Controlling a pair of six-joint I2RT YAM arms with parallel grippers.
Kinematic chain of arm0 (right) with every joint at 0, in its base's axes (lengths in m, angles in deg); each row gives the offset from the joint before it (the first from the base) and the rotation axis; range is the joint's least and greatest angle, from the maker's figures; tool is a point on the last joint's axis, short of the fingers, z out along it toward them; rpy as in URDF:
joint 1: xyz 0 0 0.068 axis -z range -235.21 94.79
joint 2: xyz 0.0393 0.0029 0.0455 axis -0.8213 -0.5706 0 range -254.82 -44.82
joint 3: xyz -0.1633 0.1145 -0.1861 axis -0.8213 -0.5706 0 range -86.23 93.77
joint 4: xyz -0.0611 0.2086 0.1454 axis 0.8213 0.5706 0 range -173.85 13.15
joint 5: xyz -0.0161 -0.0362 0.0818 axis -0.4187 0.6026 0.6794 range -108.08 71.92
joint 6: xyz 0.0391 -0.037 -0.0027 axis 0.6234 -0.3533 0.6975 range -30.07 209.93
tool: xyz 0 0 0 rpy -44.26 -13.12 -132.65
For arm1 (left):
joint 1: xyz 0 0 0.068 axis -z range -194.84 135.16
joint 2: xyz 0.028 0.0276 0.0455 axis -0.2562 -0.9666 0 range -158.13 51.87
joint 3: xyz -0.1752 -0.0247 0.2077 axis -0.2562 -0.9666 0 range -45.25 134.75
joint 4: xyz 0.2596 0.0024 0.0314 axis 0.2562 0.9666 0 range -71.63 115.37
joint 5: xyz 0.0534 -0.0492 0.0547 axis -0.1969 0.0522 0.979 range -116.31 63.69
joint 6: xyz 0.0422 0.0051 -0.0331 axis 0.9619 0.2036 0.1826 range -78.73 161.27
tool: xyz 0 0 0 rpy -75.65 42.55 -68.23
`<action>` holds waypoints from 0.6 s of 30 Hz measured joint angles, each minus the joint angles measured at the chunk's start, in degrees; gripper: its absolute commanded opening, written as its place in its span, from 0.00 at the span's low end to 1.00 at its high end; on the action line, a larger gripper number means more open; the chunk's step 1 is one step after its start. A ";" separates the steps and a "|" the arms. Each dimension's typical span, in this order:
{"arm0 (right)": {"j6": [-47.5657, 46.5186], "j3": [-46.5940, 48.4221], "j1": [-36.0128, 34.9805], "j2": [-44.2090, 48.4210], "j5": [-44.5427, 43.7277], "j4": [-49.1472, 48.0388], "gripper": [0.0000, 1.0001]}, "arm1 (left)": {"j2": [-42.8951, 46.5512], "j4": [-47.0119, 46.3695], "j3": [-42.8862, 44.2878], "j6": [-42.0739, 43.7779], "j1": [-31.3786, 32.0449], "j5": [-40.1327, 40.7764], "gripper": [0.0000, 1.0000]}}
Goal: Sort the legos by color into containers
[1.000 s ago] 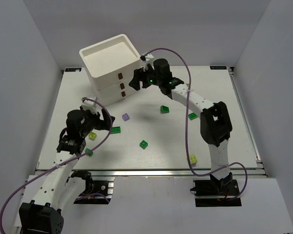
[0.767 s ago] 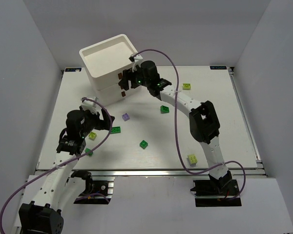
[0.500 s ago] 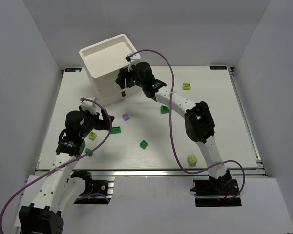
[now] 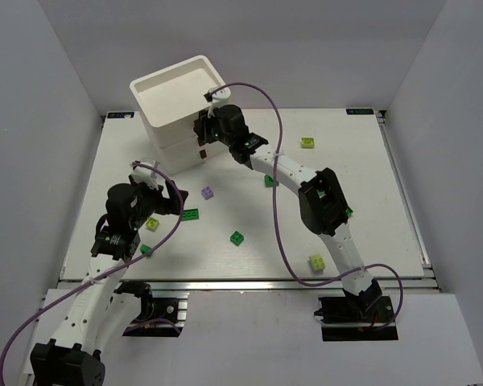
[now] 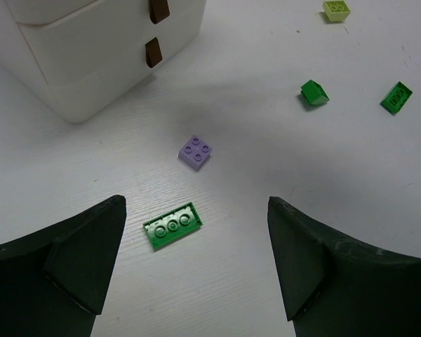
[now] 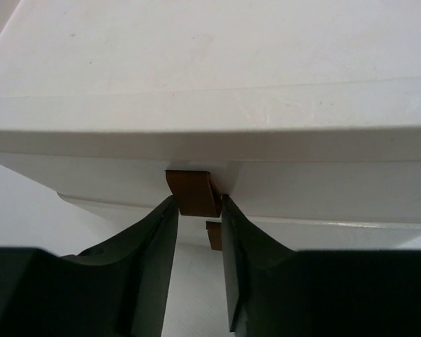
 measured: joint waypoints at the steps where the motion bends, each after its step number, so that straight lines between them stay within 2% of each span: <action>1: -0.04 0.02 -0.04 -0.15 -0.22 -0.24 0.26 | 0.00 -0.02 0.00 0.00 0.00 0.00 0.91; 3: -0.31 0.02 -0.13 -0.35 -0.68 -0.52 0.16 | 0.00 0.00 0.00 0.00 0.00 -0.04 0.91; 5: -0.52 0.00 -0.15 -0.37 -0.81 -0.46 0.02 | 0.00 0.00 0.00 0.00 0.00 -0.04 0.91; 6: -0.55 0.00 -0.15 -0.37 -0.76 -0.57 0.00 | 0.00 0.00 0.00 0.00 0.00 -0.07 0.91; 11: -0.63 -0.59 -0.20 -0.37 -1.07 -1.75 0.00 | 0.00 0.00 0.00 0.00 0.00 -0.09 0.91; 18: -0.66 -7.13 -0.20 2.78 -0.85 -6.36 0.00 | -0.02 0.00 0.00 0.00 0.00 -0.24 0.92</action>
